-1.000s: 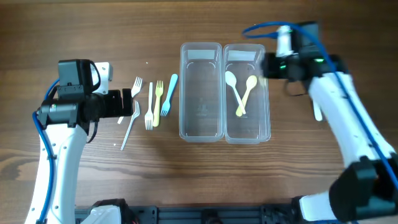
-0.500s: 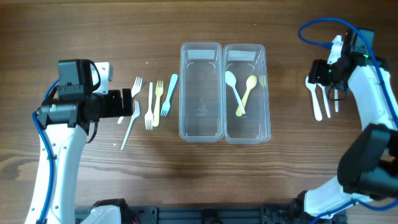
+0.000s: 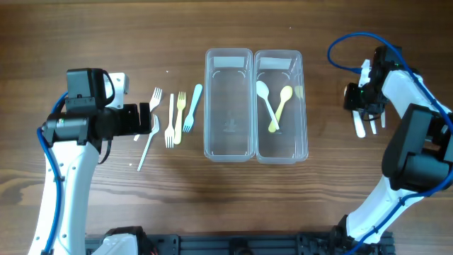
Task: Pack container
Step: 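Grasp another white spoon and drop it into the right container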
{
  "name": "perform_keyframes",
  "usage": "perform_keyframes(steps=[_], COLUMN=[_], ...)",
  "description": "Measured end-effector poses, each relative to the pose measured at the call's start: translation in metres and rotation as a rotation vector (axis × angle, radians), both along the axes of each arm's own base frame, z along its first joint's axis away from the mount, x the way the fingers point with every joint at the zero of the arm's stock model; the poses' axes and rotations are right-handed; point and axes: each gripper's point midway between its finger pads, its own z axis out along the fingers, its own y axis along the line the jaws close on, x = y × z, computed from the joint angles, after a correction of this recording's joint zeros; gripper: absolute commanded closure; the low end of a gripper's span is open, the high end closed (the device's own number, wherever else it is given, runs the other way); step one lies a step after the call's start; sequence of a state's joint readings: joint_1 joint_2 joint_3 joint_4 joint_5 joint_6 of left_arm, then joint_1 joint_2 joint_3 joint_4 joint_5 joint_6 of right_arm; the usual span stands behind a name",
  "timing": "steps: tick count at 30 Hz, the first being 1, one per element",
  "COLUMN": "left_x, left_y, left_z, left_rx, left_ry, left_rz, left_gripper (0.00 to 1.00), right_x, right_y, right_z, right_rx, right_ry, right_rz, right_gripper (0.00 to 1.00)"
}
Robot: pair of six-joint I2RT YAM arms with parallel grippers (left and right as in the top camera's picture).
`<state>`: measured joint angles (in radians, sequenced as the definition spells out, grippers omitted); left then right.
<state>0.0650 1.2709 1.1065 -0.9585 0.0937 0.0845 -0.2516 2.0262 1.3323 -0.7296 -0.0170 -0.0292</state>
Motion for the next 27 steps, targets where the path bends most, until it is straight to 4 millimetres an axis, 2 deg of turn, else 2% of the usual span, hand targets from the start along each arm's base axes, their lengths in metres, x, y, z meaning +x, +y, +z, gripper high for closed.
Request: perform_keyframes(steps=[4, 9, 11, 13, 16, 18, 20, 21, 23, 24, 25, 27], left_x=[0.000, 0.000, 0.000, 0.000, 0.000, 0.000, 0.000, 0.000, 0.000, 0.000, 0.000, 0.000], left_y=[0.000, 0.000, 0.000, 0.000, 0.000, 0.000, 0.000, 0.000, 0.000, 0.000, 0.000, 0.000], left_z=[0.000, 0.000, 0.000, 0.000, 0.000, 0.000, 0.000, 0.000, 0.000, 0.000, 0.000, 0.000], left_rx=[0.000, 0.000, 0.000, 0.000, 0.000, 0.000, 0.000, 0.000, 0.000, 0.000, 0.000, 0.000], left_ry=[0.000, 0.000, 0.000, 0.000, 0.000, 0.000, 0.000, 0.000, 0.000, 0.000, 0.000, 0.000], left_rz=[0.000, 0.000, 0.000, 0.000, 0.000, 0.000, 0.000, 0.000, 0.000, 0.000, 0.000, 0.000], left_gripper=[0.00, 0.00, 0.00, 0.00, 0.00, 0.00, 0.00, 0.00, 0.00, 0.00, 0.00, 0.00], right_x=[-0.005, -0.013, -0.017, -0.009, 0.006, 0.009, 0.005, 0.002, 0.000, 0.000, 0.000, -0.001], right_y=[0.002, 0.004, 0.009, 0.019, 0.050, 0.091, 0.134, 0.150, 0.174, 0.187, 0.194, 0.208], right_z=[-0.001, 0.001, 0.009, 0.042, 0.121, 0.190, 0.234, 0.241, 0.240, 0.232, 0.223, 0.190], right_rx=[0.011, 0.026, 0.052, 0.094, 0.139, 0.166, 0.203, 0.218, 0.236, 0.239, 0.233, 0.226], right_ry=[0.021, 0.051, 0.051, -0.036, -0.254, -0.446, -0.564, -0.584, -0.579, -0.557, -0.533, -0.444], right_rz=[-0.032, -0.090, -0.105, -0.096, -0.022, 0.087, 0.197, 0.238, 0.289, 0.314, 0.324, 0.345], right_gripper=[0.96, 0.96, 0.96, 0.96, 0.96, 0.96, 0.96, 0.96, 0.96, 0.96, 0.96, 0.96])
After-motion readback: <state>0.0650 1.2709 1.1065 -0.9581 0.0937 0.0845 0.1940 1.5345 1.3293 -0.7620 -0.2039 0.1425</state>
